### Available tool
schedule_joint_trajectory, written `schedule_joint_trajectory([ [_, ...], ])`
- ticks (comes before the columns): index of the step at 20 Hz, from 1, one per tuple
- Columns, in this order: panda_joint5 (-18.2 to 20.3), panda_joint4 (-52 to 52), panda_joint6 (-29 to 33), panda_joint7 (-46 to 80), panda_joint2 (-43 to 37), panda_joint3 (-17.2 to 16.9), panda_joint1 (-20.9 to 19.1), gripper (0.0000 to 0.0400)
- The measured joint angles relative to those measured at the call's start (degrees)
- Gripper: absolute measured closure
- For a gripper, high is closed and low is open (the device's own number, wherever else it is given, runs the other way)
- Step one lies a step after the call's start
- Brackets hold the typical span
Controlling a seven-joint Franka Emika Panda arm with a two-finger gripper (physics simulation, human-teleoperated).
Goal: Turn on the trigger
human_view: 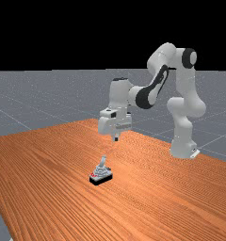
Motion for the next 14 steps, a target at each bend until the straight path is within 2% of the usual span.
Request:
schedule_joint_trajectory([
  [2,-0.05,-0.89,2.56,0.26,1.72,0.07,-0.07,0.0400],
  [3,2.78,-1.25,4.03,1.19,2.86,0.43,-0.49,0.0400],
  [6,3.66,-8.83,6.05,0.35,-1.91,0.19,-0.43,0.0400],
  [7,-0.13,-10.09,6.61,7.59,-2.85,-0.60,0.44,0.0400],
  [8,5.32,-9.88,5.99,-1.17,-2.77,0.21,-0.71,0.0400],
  [9,7.74,-9.62,5.38,-3.72,-2.63,0.28,-1.32,0.0400],
  [11,8.88,-9.39,5.05,-5.71,-2.50,-0.04,-2.14,0.0400],
  [12,7.90,-9.44,5.35,-5.40,-2.52,-0.37,-2.33,0.0400],
  [13,3.84,-11.24,9.53,-2.05,-3.03,-0.91,-1.91,0.0400],
  [14,3.74,-9.92,6.84,-4.41,-2.33,-0.79,-2.17,0.0400],
])
